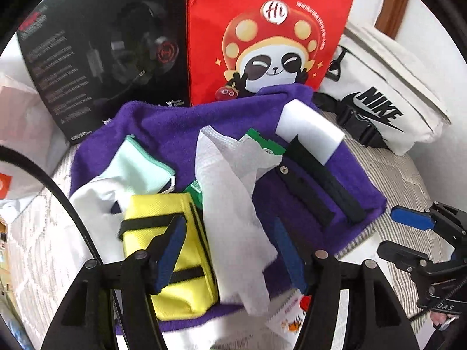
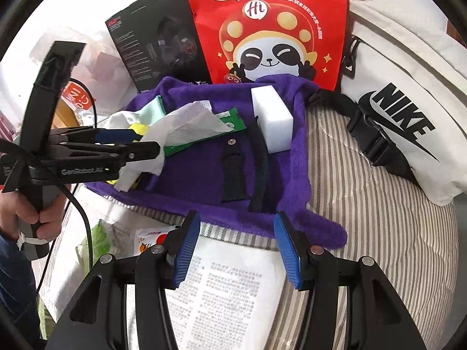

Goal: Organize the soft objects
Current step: 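Open the right tool releasing the strap while the left tool releases the tissue on the towel, then grasp the green tissue pack with the left tool while the right tool grasps the sachet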

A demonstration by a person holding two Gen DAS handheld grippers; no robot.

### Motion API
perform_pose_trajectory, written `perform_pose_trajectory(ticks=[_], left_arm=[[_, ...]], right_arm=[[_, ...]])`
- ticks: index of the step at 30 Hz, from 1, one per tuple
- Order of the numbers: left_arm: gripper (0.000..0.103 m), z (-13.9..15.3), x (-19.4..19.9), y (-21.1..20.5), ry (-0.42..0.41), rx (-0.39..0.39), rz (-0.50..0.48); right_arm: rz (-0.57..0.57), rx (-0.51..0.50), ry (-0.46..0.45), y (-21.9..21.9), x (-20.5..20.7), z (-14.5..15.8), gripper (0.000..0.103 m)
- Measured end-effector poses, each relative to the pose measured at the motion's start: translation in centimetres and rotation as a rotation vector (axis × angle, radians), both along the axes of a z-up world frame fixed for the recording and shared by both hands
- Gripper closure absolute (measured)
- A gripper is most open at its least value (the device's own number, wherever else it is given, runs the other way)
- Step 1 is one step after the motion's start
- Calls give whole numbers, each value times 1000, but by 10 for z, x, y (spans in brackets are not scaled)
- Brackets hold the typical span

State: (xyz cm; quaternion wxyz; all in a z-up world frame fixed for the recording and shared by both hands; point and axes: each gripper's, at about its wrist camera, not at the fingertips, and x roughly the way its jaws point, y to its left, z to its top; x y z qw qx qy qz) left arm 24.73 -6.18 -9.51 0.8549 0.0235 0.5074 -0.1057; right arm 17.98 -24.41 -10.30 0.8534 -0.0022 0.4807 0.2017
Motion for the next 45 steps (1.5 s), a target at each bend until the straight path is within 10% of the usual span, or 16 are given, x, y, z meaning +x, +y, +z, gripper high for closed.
perform_pose_trajectory(ticks=[10, 15, 30, 35, 45], left_arm=[[34, 19, -54, 30, -37, 0, 11], [28, 12, -91, 46, -42, -13, 20], [25, -56, -135, 39, 31, -8, -46], [53, -57, -142, 34, -48, 38, -45], [54, -55, -144, 82, -90, 11, 146]], right_arm=[[39, 4, 7, 20, -34, 0, 45], [56, -6, -6, 35, -49, -5, 23], [-4, -53, 38, 15, -73, -21, 22], [-31, -51, 29, 8, -76, -24, 22], [11, -40, -4, 38, -69, -28, 22]])
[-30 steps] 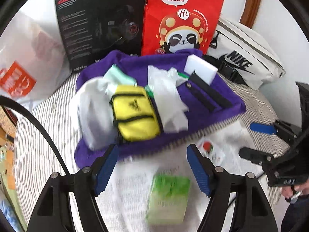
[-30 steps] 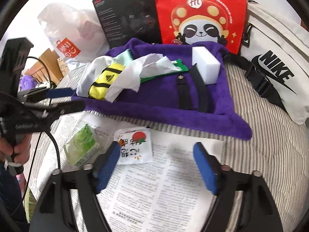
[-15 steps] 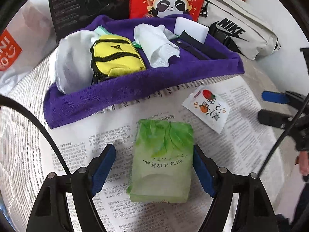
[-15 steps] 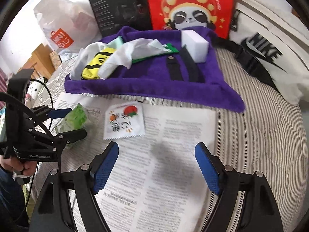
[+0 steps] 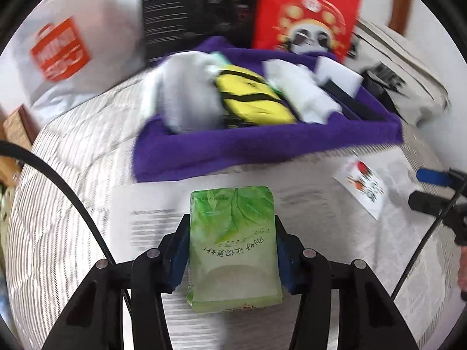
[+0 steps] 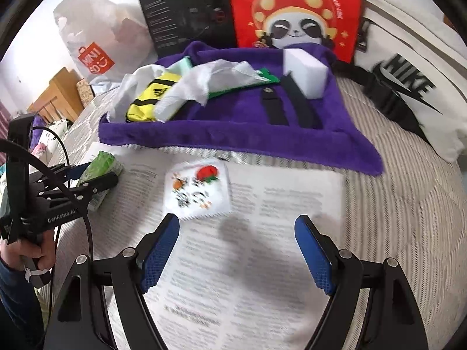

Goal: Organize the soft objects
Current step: 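Grasp the green tissue pack with the left tool while the right tool grasps the sachet, then carry the sachet with the right tool while the left tool carries the green pack toward the towel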

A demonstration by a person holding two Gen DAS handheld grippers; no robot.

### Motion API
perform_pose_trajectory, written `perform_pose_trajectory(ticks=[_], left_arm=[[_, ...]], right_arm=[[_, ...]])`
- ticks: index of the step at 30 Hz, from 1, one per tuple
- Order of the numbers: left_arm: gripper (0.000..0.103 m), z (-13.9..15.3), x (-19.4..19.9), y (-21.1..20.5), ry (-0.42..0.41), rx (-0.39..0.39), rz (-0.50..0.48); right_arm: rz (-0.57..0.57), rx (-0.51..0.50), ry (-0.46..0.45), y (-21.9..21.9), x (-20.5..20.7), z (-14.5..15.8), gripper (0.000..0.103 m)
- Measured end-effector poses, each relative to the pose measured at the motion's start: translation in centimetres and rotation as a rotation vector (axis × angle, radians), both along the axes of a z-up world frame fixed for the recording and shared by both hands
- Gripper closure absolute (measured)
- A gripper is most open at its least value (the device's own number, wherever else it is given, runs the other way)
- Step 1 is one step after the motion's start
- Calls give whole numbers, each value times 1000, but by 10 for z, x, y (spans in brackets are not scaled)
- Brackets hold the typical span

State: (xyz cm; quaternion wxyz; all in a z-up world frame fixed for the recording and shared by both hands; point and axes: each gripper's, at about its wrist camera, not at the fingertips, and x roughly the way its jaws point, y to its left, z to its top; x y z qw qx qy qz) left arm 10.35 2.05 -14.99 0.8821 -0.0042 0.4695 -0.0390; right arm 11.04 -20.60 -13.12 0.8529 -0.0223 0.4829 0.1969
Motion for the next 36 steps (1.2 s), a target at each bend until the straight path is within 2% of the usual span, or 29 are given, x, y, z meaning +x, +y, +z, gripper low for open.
perform_pose_trajectory(ticks=[2, 6, 8, 12, 18, 20, 21, 25, 28, 30, 32, 33, 34, 36], left_arm=[[54, 0, -1, 10, -4, -12, 32], [52, -3, -1, 9, -4, 43, 60], [52, -4, -2, 5, -13, 66, 68], [52, -4, 0, 7, -14, 45, 76], [52, -4, -5, 6, -37, 55, 80], [51, -4, -8, 7, -46, 50, 85], [51, -5, -9, 6, -53, 53, 85], [51, -5, -10, 5, -71, 53, 92], [51, -5, -10, 4, -73, 56, 94], [51, -5, -10, 5, -74, 56, 93], [51, -5, -10, 4, -76, 57, 94], [51, -5, -10, 4, -76, 57, 94], [51, -5, -10, 4, -77, 56, 94], [51, -5, -10, 5, -77, 54, 94]], right_arm=[[22, 13, -4, 11, 3, -2, 22], [59, 37, -5, 32, 12, -8, 22], [66, 27, 1, 39, 15, -12, 21], [67, -19, 17, 52, 25, -24, 21], [79, -99, -79, 63, 21, -33, 17], [77, -95, -98, 63, 19, -34, 17], [80, -92, -102, 62, 19, -34, 20], [97, -80, -127, 57, 16, -31, 45], [108, -67, -132, 50, 14, -30, 58], [106, -25, -113, 40, 14, -29, 61], [99, -6, -101, 33, 14, -28, 68], [91, -13, -99, 31, 14, -27, 84], [87, -15, -92, 29, 14, -27, 89], [89, 18, -64, 23, 14, -27, 89]])
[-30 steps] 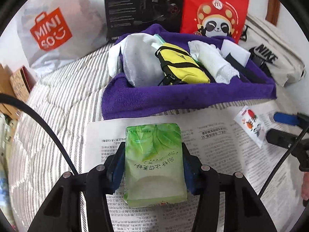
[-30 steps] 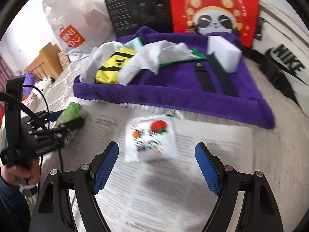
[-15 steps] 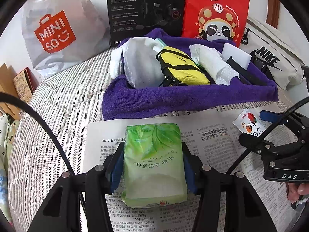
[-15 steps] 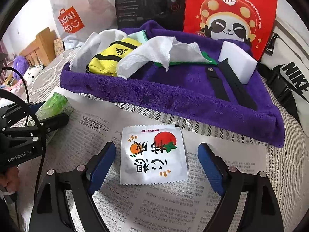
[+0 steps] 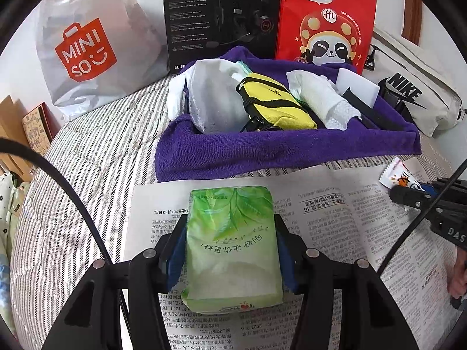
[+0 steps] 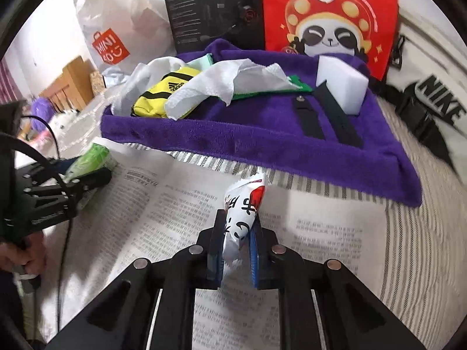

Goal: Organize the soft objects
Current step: 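Carry the sachet with the right tool while the left tool carries the green pack toward the towel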

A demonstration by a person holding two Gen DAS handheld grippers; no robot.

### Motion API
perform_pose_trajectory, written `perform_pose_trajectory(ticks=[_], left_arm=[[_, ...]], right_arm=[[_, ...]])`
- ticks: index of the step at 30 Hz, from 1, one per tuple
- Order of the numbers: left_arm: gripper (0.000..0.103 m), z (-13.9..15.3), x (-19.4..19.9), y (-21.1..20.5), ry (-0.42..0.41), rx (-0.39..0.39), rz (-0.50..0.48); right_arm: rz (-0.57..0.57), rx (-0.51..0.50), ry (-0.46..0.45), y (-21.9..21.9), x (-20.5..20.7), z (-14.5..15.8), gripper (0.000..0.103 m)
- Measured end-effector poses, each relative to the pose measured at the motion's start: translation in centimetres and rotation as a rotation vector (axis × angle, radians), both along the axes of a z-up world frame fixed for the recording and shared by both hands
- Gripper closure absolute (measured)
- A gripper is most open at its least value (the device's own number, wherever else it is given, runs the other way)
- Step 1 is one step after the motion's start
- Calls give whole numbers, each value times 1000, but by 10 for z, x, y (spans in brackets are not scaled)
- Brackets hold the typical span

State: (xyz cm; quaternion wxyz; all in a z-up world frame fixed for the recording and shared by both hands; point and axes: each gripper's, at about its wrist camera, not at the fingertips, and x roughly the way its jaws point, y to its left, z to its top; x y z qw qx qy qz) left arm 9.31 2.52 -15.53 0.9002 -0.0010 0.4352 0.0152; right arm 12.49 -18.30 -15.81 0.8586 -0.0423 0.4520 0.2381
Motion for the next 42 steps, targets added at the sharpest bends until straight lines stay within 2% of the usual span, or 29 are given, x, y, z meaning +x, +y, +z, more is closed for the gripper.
perform_pose_trajectory(ticks=[12, 19, 27, 42], left_arm=[[54, 2, 1, 0, 20, -2, -19], [54, 9, 1, 7, 52, -70, -30], [54, 25, 3, 8, 39, -95, -34], [54, 57, 3, 10, -17, -83, -47]], right_arm=[[-22, -21, 14, 1, -4, 6, 89], [-25, -23, 22, 0, -5, 10, 89], [-3, -24, 19, 0, -5, 21, 89], [-11, -2, -19, -5, -3, 45, 88]])
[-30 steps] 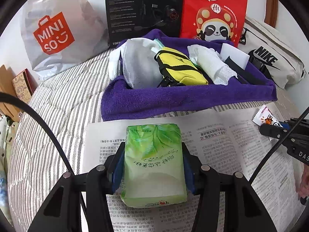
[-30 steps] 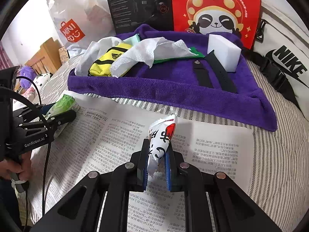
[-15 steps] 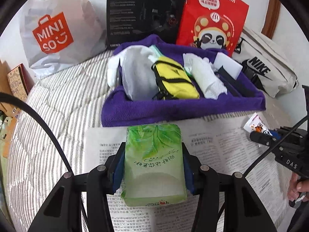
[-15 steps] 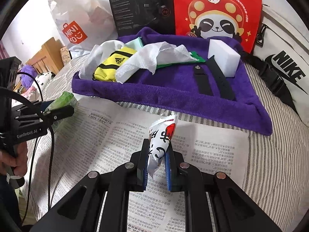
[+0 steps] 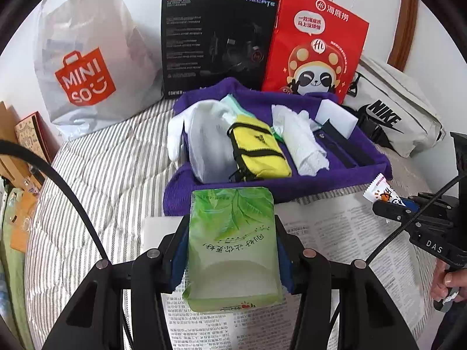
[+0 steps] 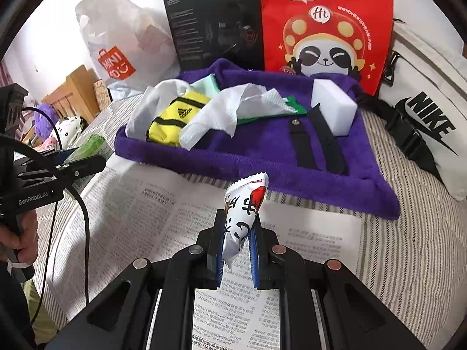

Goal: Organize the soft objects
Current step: 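Carry the sachet with the right tool while the left tool carries the green pack toward the towel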

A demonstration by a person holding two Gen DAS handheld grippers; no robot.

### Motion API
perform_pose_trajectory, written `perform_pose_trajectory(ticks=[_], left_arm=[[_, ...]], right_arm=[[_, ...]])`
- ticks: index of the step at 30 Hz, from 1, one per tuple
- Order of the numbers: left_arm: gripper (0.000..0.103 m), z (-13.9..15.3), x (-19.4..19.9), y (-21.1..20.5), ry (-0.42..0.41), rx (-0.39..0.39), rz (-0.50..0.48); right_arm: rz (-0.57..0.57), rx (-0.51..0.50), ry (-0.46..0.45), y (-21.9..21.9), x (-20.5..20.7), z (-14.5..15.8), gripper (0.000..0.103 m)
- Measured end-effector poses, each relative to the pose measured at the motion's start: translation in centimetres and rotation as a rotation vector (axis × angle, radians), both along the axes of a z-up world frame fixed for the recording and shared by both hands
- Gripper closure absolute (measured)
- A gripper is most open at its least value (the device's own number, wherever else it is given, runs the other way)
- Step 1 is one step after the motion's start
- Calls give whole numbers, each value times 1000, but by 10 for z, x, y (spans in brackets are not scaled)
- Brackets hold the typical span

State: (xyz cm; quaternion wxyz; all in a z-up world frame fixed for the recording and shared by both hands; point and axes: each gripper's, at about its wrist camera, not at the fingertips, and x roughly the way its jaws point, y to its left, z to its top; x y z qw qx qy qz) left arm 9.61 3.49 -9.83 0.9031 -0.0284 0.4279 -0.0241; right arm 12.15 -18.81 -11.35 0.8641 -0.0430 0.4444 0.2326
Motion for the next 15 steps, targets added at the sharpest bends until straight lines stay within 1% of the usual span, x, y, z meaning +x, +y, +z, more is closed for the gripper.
perform_pose_trajectory(ticks=[7, 11, 13, 15], left_arm=[[54, 13, 4, 3, -30, -8, 5], [54, 19, 7, 6, -45, 1, 16], [54, 22, 8, 6, -56, 18, 15], [54, 23, 11, 9, -58, 6, 16]], right_arm=[[-18, 37, -15, -3, 7, 11, 88], [-30, 46, -26, -2, 15, 17, 88], [-35, 48, -34, -2, 20, 19, 88], [-39, 50, -39, -1, 25, 22, 88]])
